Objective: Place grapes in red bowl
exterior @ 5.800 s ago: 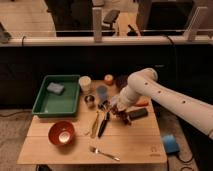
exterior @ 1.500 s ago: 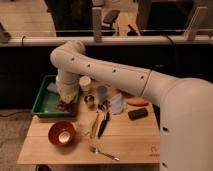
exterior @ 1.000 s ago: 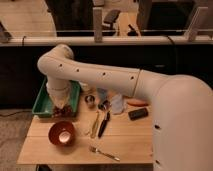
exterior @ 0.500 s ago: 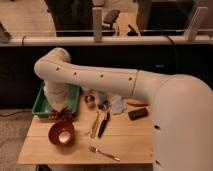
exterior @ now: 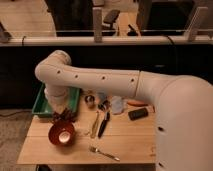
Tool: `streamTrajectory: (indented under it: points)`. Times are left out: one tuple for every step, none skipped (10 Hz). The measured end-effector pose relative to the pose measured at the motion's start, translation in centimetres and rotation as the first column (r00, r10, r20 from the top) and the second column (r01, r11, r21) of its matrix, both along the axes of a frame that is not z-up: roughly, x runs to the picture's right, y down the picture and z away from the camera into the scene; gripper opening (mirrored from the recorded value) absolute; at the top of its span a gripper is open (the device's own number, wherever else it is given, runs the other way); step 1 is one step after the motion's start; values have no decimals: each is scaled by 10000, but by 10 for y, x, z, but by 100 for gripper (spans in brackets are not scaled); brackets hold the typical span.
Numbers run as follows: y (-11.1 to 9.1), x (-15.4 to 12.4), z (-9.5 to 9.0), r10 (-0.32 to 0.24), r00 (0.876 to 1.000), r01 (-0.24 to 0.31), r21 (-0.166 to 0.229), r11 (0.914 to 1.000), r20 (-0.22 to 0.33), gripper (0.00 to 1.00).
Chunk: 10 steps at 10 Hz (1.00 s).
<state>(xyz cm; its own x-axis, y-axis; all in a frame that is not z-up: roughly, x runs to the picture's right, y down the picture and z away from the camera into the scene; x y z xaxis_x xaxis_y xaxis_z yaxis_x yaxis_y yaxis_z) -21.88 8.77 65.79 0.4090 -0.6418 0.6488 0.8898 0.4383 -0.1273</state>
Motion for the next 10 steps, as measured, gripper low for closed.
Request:
streamTrajectory:
  points:
    - [0, 1, 0, -18, 10000, 18, 26, 10000, -35, 0]
    - [1, 1, 0, -43, 10000, 43, 41, 10000, -57, 0]
    - [1, 1, 0, -96, 9999, 96, 63, 9999, -83, 0]
    - [1, 1, 1, -128, 9999, 129, 91, 9999, -115, 0]
    - [1, 1, 1, -163, 9997, 165, 137, 9998, -154, 0]
    - [1, 1, 1, -193, 9996, 197, 178, 9996, -191, 0]
    - [1, 1, 2, -224, 9995, 229, 228, 9995, -223, 0]
    - [1, 0, 2, -244, 9994, 250, 253, 9994, -261, 0]
    - [1, 0, 2, -242, 9992, 252, 297, 9992, -329, 1]
    - [1, 0, 3, -211, 9985, 232, 420, 9988, -508, 9]
